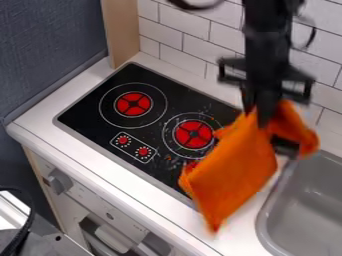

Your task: Picked up the cloth and places it at the bottom right corner of the stove

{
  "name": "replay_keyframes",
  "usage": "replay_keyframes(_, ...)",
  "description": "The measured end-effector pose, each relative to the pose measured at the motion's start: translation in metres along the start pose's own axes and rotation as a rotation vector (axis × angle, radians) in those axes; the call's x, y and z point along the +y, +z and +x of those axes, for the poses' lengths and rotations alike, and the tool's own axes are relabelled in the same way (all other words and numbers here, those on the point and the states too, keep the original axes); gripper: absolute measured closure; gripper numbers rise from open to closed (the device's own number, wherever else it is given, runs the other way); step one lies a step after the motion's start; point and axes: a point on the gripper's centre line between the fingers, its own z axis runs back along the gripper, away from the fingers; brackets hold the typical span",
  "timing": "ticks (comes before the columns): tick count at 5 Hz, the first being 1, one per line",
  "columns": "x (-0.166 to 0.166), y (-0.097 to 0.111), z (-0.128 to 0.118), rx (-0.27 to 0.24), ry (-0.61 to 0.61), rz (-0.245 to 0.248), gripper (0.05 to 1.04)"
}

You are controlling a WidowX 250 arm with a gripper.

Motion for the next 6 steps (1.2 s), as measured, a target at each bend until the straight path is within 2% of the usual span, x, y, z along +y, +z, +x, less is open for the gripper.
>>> replay_keyframes(1, 0.017, -0.044, -0.001, 0.097, -0.039, 0.042, 1.030)
replay_keyframes(2, 0.027, -0.060, -0.001, 0.087, -0.067, 0.069, 1.030)
replay_keyframes(3, 0.034, -0.075, -0.016, 0.068, -0.095, 0.074, 1.030)
replay_keyframes(4, 0.036, -0.078, -0.020, 0.022, -0.123, 0.057, 1.017)
replay_keyframes(5, 0.039, -0.059, -0.020, -0.007, -0.160, 0.017, 0.877)
replay_keyframes(6, 0.036, -0.023, -0.017, -0.079, -0.127, 0.003, 0.630)
